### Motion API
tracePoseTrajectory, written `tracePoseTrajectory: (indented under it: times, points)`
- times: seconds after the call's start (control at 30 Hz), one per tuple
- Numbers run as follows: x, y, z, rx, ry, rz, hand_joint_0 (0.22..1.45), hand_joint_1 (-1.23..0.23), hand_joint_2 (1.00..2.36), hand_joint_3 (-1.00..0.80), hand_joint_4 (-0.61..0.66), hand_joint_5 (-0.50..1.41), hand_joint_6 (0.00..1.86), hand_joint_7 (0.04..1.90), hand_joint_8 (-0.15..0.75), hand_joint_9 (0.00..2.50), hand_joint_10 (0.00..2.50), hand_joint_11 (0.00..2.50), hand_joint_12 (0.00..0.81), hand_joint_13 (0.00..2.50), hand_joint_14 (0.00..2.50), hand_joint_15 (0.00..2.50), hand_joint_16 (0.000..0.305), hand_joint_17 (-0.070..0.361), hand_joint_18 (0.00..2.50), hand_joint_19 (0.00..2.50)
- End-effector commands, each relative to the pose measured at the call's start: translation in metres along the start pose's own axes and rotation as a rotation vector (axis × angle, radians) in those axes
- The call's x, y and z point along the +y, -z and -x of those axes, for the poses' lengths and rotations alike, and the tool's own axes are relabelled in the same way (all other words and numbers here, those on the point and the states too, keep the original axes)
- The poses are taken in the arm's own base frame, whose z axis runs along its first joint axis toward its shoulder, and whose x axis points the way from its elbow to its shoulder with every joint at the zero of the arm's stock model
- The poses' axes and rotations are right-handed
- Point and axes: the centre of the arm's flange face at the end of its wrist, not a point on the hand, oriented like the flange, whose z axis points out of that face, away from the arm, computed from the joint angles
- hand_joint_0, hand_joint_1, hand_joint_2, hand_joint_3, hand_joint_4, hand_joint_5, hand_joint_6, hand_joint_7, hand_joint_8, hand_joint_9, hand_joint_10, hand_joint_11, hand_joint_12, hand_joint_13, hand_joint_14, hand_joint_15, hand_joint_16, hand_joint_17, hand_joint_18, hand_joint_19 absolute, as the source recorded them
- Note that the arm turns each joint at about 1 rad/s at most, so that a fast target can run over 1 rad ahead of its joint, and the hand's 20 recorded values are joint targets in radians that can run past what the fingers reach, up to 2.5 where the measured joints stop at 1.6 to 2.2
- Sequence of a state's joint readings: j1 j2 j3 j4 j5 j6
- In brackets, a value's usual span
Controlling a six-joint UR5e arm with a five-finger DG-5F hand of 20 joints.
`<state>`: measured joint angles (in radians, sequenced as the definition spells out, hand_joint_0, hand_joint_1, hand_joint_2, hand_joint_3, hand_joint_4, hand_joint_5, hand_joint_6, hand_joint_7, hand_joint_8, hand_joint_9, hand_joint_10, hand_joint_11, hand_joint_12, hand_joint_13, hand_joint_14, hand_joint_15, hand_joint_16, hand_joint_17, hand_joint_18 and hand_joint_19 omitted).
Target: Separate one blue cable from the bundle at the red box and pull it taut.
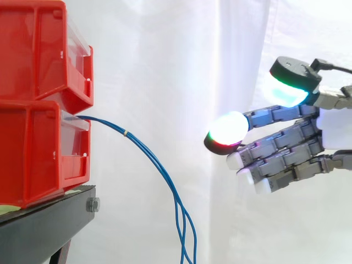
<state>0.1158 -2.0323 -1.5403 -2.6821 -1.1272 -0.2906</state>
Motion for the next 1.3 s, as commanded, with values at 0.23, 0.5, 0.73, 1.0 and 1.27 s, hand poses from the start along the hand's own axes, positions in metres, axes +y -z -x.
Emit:
tracePoseTrajectory:
  times: [0.23,0.5,0.73,1.0,1.27]
  points:
    - [-0.017,-0.045,-0.032,0.051,-0.036,0.014,0.54,-0.65,1.00,-0.44,0.23,-0.20,0.50,0.87,0.291,0.58,0.01,0.40,0.330,0.60,0.01,0.36,0.036,0.081,0.44,0.48]
    - [-0.028,-0.061,-0.050,0.075,-0.037,0.016,0.54,-0.65,1.01,-0.43,0.23,-0.20,0.50,0.87,0.291,0.59,0.01,0.41,0.326,0.60,0.01,0.37,0.036,0.081,0.44,0.48]
    - [-0.046,-0.093,-0.088,0.138,-0.071,0.035,0.55,-0.65,1.01,-0.43,0.24,-0.19,0.50,0.88,0.293,0.61,0.01,0.43,0.328,0.62,0.01,0.38,0.036,0.080,0.47,0.49]
    - [-0.066,-0.104,-0.099,0.186,-0.115,0.043,0.54,-0.63,1.00,-0.44,0.24,-0.19,0.50,0.91,0.295,0.62,0.01,0.44,0.328,0.63,0.01,0.40,0.036,0.081,0.47,0.51]
    - [-0.072,-0.103,-0.096,0.196,-0.129,0.035,0.51,-0.56,1.00,-0.49,0.24,-0.18,0.50,0.96,0.302,0.61,0.01,0.44,0.339,0.64,0.01,0.41,0.038,0.085,0.46,0.52]
